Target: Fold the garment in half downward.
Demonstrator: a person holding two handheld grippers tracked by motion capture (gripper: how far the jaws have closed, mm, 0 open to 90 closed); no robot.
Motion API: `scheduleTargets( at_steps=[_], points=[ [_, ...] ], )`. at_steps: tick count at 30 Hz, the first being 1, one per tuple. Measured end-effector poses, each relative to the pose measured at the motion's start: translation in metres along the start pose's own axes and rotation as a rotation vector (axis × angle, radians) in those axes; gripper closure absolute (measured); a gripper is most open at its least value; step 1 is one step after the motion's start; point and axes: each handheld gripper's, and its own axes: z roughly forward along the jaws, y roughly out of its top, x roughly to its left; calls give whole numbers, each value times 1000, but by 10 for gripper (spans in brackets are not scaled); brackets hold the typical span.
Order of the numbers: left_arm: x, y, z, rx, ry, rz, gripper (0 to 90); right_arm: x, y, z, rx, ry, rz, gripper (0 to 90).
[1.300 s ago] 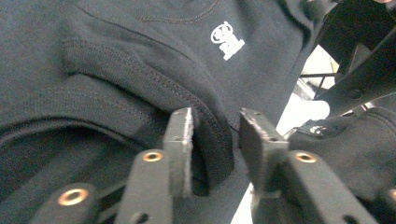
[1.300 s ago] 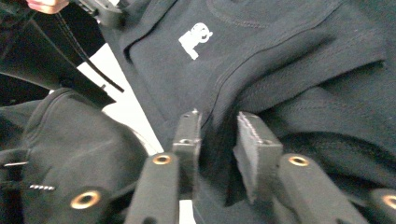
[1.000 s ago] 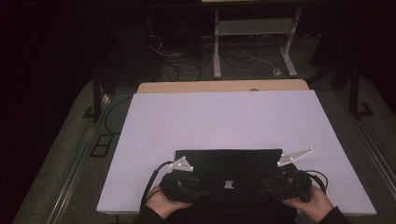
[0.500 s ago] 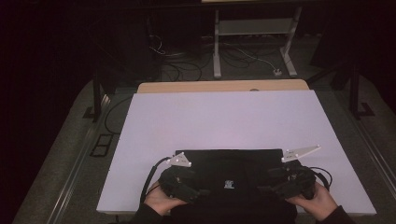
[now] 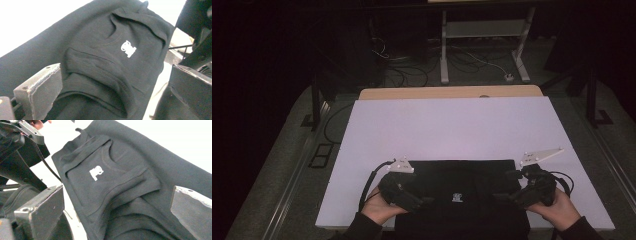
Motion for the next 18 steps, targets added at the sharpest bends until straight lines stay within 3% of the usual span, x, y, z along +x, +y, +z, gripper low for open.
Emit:
scheduleTargets(
  at_steps=[3, 8, 18],
  points=[
    [2, 1, -3, -11, -3, -8, 0, -3, 3, -3, -4, -11, -4, 0],
    [6, 5, -9, -1, 22, 19, 0, -8, 7, -6, -9, -25, -11, 0],
    [13, 10, -14, 7, 41, 29, 0, -18, 17, -14, -9, -56, -15, 0]
  ],
)
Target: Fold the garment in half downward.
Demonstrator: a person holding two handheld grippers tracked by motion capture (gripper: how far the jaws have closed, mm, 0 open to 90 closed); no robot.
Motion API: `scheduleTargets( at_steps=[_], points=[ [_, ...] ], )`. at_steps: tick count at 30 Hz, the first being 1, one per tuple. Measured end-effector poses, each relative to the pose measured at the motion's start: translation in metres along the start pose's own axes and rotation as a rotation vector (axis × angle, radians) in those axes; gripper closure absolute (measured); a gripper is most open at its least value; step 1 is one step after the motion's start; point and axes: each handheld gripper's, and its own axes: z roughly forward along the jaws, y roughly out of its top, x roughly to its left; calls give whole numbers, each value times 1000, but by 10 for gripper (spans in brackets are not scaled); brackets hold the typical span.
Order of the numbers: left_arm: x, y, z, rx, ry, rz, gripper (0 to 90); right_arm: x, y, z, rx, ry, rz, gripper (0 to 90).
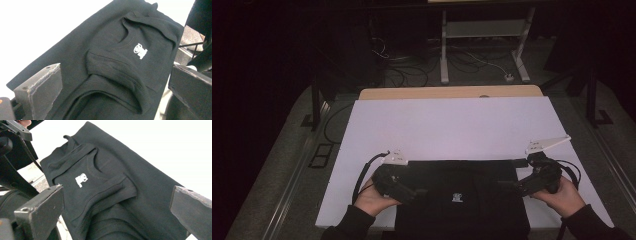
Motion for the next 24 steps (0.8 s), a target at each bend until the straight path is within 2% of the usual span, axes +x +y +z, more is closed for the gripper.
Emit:
scheduleTargets(
  at_steps=[14, 24],
  points=[
    [18, 5, -6, 4, 22, -10, 0, -18, 7, -5, 4, -22, 26, 0],
    [33, 9, -6, 10, 15, -22, 0, -31, 9, -5, -2, -37, 36, 0]
  ],
)
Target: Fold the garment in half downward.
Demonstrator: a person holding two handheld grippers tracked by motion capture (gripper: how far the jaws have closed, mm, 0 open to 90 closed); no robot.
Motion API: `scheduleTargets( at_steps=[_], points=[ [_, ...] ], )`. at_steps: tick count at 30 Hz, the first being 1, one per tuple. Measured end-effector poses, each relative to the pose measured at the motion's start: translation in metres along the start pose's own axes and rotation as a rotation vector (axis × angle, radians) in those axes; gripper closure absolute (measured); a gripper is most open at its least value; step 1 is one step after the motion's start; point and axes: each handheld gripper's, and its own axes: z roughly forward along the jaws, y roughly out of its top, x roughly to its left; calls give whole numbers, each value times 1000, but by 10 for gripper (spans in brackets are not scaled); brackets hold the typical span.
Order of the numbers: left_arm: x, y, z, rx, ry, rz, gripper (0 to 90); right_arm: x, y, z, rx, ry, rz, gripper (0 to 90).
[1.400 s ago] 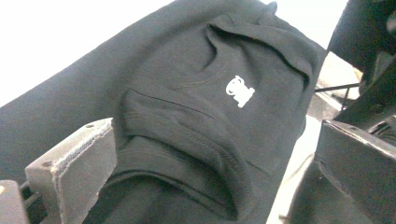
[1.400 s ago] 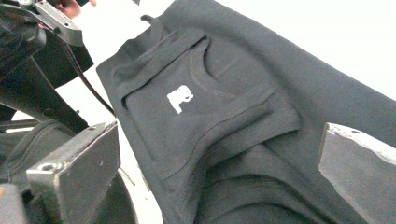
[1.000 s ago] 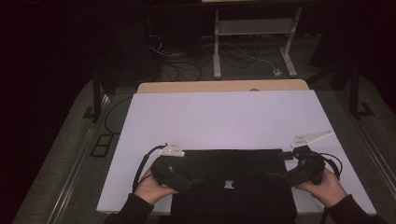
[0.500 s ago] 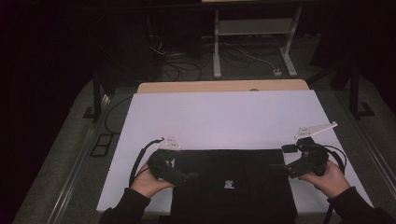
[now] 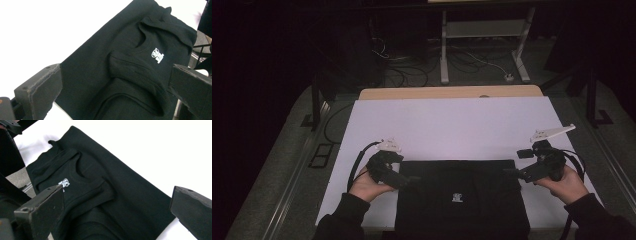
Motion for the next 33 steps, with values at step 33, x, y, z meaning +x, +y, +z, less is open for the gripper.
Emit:
scheduleTargets(
  at_steps=[33],
  points=[
    [45, -2, 13, -13, -6, -96, 0, -42, 5, 17, 11, -57, 49, 0]
  ],
)
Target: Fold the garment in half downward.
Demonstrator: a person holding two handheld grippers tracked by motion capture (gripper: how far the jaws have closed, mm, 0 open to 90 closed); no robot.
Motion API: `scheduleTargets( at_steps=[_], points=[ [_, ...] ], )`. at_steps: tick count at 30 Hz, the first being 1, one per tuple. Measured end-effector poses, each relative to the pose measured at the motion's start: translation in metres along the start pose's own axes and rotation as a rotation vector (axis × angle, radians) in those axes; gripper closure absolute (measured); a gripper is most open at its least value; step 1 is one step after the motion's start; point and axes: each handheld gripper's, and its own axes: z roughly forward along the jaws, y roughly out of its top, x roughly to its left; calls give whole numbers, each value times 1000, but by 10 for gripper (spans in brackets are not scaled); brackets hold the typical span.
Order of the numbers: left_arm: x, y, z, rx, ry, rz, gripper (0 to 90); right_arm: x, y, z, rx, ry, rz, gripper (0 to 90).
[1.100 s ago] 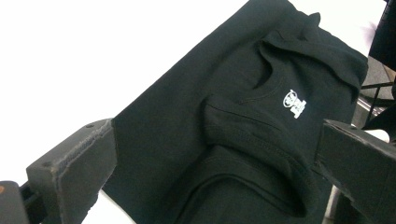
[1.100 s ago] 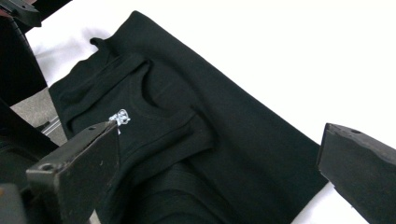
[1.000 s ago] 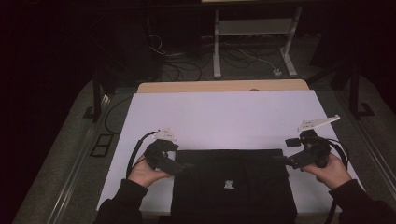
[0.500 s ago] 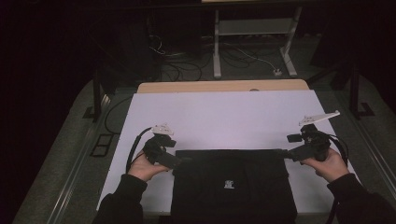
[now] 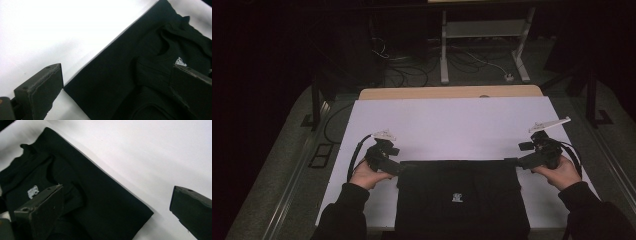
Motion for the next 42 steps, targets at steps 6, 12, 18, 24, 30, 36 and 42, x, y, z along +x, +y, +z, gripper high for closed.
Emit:
scheduleTargets(
  at_steps=[6, 12, 18, 24, 30, 36, 42],
  points=[
    [7, -2, 3, 2, 9, -20, 0, -5, 0, 7, 15, -16, -13, 0],
    [12, -5, 6, 4, 17, -35, 0, -9, -1, 10, 24, -23, -5, 0],
    [16, -12, 11, 17, 18, -49, 0, -14, -4, 13, 33, -25, 7, 0],
    [23, -13, 13, 19, 19, -67, 0, -20, -7, 17, 45, -27, 16, 0],
    [28, -15, 16, 15, 20, -78, 0, -23, -11, 22, 55, -31, 23, 0],
    [32, -18, 19, 13, 18, -77, 0, -27, -13, 24, 62, -22, 27, 24],
    [32, -18, 24, 38, 10, -51, 0, -30, -15, 25, 60, -22, 13, 124]
  ],
)
